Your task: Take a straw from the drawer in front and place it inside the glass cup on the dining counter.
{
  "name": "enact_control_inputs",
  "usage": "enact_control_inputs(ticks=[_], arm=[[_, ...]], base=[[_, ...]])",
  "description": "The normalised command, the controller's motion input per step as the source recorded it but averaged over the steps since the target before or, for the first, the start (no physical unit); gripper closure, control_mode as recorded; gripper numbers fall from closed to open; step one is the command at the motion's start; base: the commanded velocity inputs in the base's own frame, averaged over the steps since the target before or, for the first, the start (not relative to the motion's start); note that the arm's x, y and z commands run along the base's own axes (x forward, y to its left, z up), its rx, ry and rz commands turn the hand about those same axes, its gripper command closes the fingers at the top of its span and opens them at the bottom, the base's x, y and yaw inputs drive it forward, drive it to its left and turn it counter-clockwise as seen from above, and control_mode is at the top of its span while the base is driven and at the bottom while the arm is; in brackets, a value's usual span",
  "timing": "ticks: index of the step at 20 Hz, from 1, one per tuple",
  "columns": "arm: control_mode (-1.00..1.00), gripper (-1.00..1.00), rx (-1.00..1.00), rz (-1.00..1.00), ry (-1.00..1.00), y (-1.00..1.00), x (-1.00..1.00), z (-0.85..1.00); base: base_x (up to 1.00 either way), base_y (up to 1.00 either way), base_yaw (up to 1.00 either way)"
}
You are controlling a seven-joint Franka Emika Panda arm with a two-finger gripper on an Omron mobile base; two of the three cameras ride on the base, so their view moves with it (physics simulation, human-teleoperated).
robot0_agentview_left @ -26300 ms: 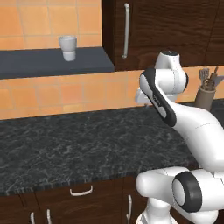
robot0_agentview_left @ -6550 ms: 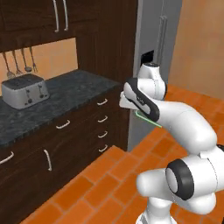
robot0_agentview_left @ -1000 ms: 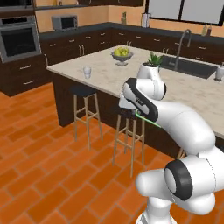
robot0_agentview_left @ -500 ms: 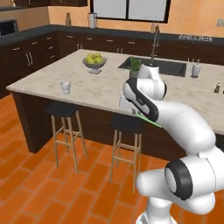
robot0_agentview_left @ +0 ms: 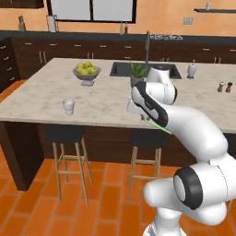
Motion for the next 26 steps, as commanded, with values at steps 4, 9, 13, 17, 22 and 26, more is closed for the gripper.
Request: enact_control_inputs(ticks=[4, 9, 13, 17, 22, 26], arm=[[1.00, 1.00, 0.00, 0.00, 0.00, 0.00, 0.00, 0.00], [1.00, 1.00, 0.00, 0.00, 0.00, 0.00, 0.00, 0.00], [1.00, 1.00, 0.00, 0.00, 0.00, 0.00, 0.00, 0.00], [1.00, 1.00, 0.00, 0.00, 0.00, 0.00, 0.00, 0.00], [1.00, 1.00, 0.00, 0.00, 0.00, 0.00, 0.00, 0.00], [1.00, 1.00, 0.00, 0.00, 0.00, 0.00, 0.00, 0.00]], base=[[0.00, 1.00, -0.35], [0.00, 1.00, -0.29], [0.06, 1.00, -0.25], [0.39, 0.80, -0.23], [0.79, 0.40, -0.16], [0.82, 0.29, -0.13]])
